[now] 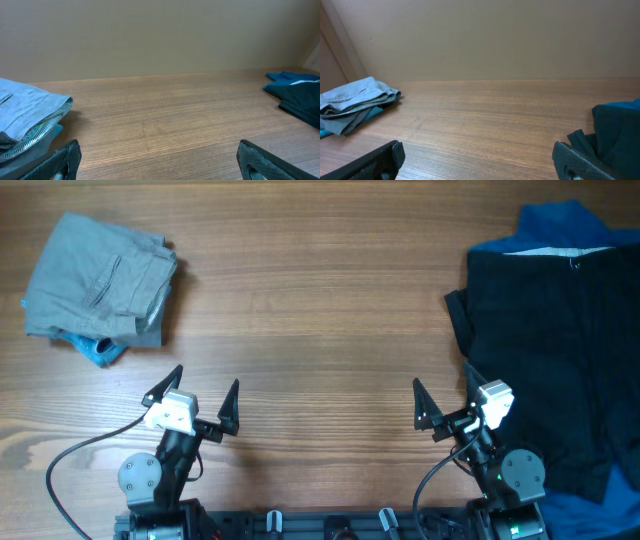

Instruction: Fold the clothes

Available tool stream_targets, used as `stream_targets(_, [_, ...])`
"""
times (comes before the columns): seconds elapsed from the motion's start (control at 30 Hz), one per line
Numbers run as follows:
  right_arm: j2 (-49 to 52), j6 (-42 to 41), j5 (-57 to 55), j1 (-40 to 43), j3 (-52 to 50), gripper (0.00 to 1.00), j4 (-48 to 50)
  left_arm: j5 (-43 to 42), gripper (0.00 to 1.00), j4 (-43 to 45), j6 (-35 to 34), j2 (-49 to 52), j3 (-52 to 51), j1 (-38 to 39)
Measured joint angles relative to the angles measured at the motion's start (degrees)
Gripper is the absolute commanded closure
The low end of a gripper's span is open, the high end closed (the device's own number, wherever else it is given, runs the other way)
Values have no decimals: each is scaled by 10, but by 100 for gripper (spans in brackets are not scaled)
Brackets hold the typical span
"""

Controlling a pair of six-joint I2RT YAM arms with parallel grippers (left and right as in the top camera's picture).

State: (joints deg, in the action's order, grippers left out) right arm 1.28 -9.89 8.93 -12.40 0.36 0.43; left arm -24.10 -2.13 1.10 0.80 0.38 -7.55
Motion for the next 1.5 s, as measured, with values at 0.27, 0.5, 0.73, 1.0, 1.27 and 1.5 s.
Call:
stream_targets(0.27, [0,0,0,0,0,0,0,0,0,0,0,0,0,0])
stream_targets(0.5, [0,0,0,0,0,0,0,0,0,0,0,0,0,0])
stream_targets(0.73, [0,0,0,0,0,0,0,0,0,0,0,0,0,0])
stream_targets(1.0, [0,0,0,0,0,0,0,0,0,0,0,0,0,0])
stream_targets(1.27, [0,0,0,0,0,0,0,0,0,0,0,0,0,0])
stream_targets(1.5, [1,1,0,0,22,0,4,-53,0,161,-2,0,5,0])
